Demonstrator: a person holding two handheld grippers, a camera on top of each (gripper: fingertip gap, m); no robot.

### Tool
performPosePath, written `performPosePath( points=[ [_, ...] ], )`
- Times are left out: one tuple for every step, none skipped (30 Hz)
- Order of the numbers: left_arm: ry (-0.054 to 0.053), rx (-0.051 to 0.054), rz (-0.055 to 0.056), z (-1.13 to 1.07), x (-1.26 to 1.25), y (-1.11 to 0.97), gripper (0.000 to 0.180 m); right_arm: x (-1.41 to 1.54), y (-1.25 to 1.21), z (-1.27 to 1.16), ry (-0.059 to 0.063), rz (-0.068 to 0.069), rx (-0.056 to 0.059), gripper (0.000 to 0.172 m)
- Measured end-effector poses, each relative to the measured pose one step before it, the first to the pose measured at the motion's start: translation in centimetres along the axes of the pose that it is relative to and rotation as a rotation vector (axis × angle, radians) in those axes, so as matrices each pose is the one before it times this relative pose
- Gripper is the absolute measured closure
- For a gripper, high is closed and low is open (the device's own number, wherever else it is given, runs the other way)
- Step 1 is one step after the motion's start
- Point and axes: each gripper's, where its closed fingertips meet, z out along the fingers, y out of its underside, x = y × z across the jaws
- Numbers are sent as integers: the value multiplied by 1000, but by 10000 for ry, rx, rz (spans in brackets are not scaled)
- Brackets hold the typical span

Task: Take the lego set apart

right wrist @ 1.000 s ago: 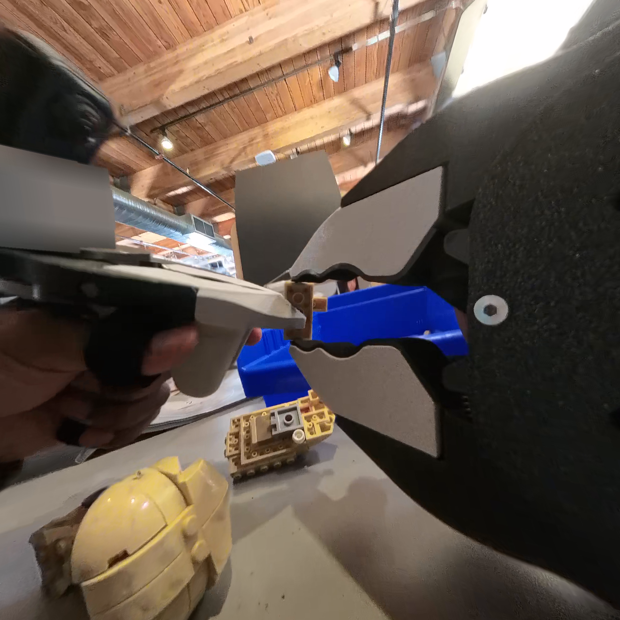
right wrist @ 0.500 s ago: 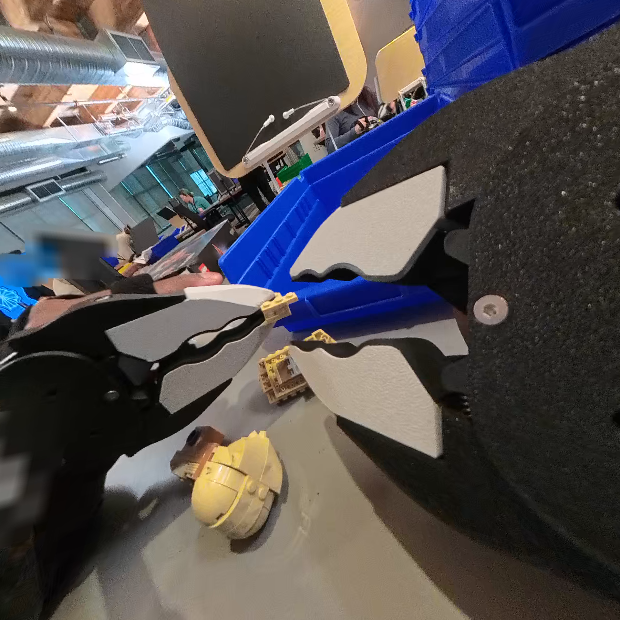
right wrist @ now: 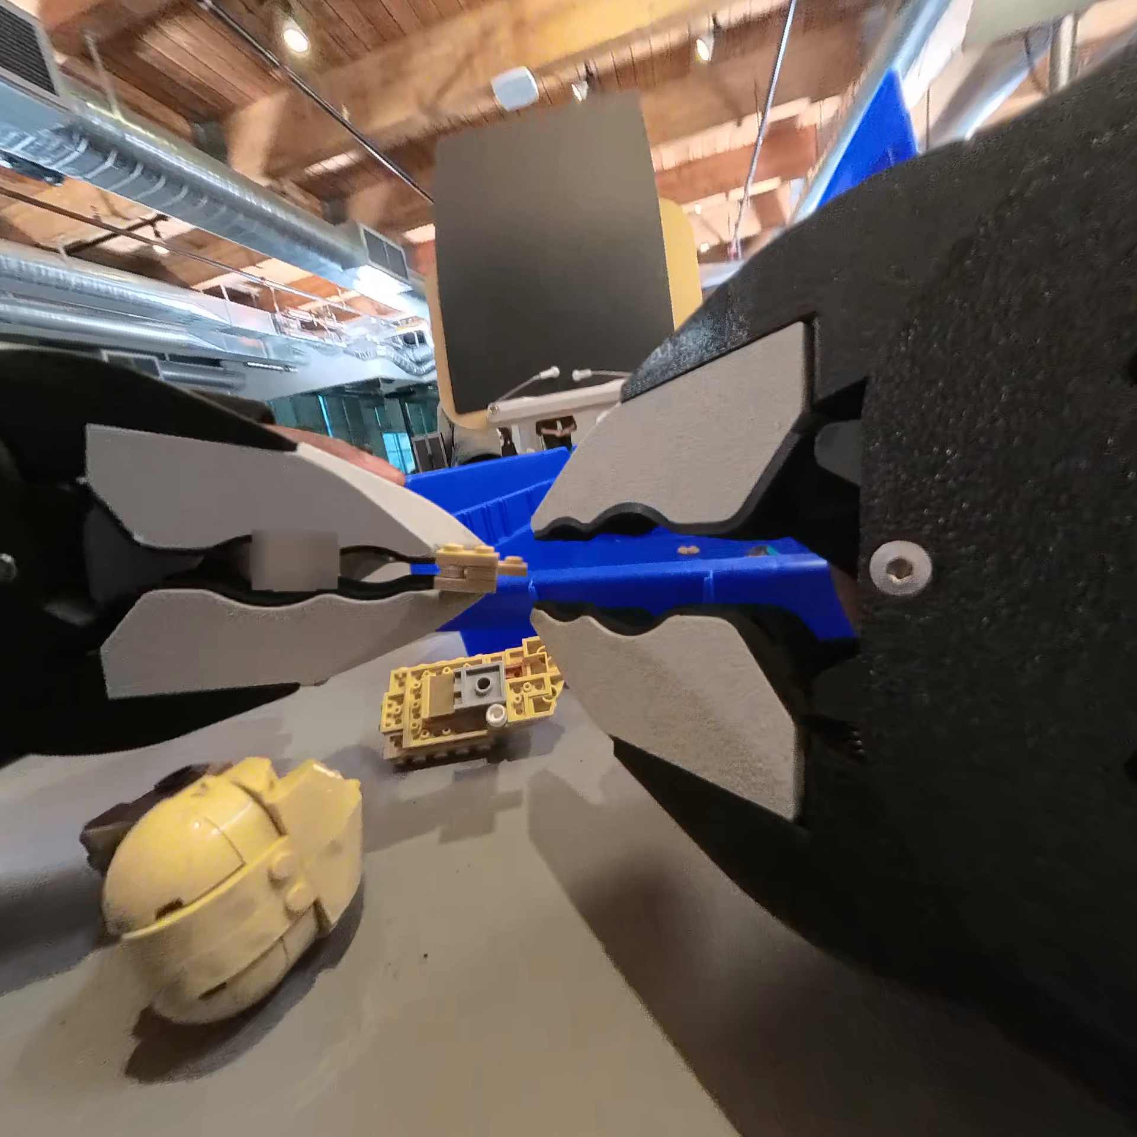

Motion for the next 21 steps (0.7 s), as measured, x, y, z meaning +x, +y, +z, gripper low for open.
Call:
performPosePath(
  points=[
    [49,5,0,24,49,-62,176,19,-166,-15,111,-240,18,154],
    [53,-21,12,27,62,-42,176,39,-204,-13,104,-207,32,154],
    [71,1,9,25,91,-79,176,26,-163,-5,91,-183,16,154],
    [108,39,-17,24,145,-127,176,-39,-123,21,45,-175,-4,155],
    [83,43,-18,19,116,-136,176,-110,-97,31,-1,-174,-8,157],
    [83,38,14,32,130,-138,176,-134,-68,17,-10,-164,-16,160],
    [37,10,62,-3,61,-100,176,-211,-54,2,-74,-151,1,166],
    [39,1,144,-37,45,-51,176,-161,-78,-10,-58,-91,42,167],
    [78,15,211,-59,120,-73,176,-127,-107,-26,-106,14,69,167],
    [53,15,165,-41,115,-67,176,-109,-91,-34,-149,113,77,167],
    [33,16,158,-49,65,-71,176,-106,-82,-42,-179,173,95,167],
    [66,34,184,-37,100,-110,176,-143,-105,-58,-235,234,112,166],
    [70,23,176,-33,115,-116,176,-162,-79,-48,-269,340,104,166],
    [32,-10,187,-7,72,-71,176,-121,-55,-39,-270,477,97,166],
    [-1,-19,157,-9,5,-50,176,-59,-31,-28,-242,537,104,166],
    [-9,-19,108,-21,-30,-40,176,-7,-33,-37,-206,540,111,166],
    [-36,-22,79,-30,-91,-4,176,53,-43,-38,-146,498,119,166],
    [-51,-21,90,-55,-121,-4,176,72,-58,-24,-113,435,111,166],
    [-12,-22,61,-40,-76,0,176,45,-43,-10,-104,372,77,166],
    [5,-12,55,-30,-29,-7,176,-5,-43,0,-105,314,64,166],
    [0,0,31,-46,-21,-21,176,3,-44,5,-82,252,62,166]
  ],
)
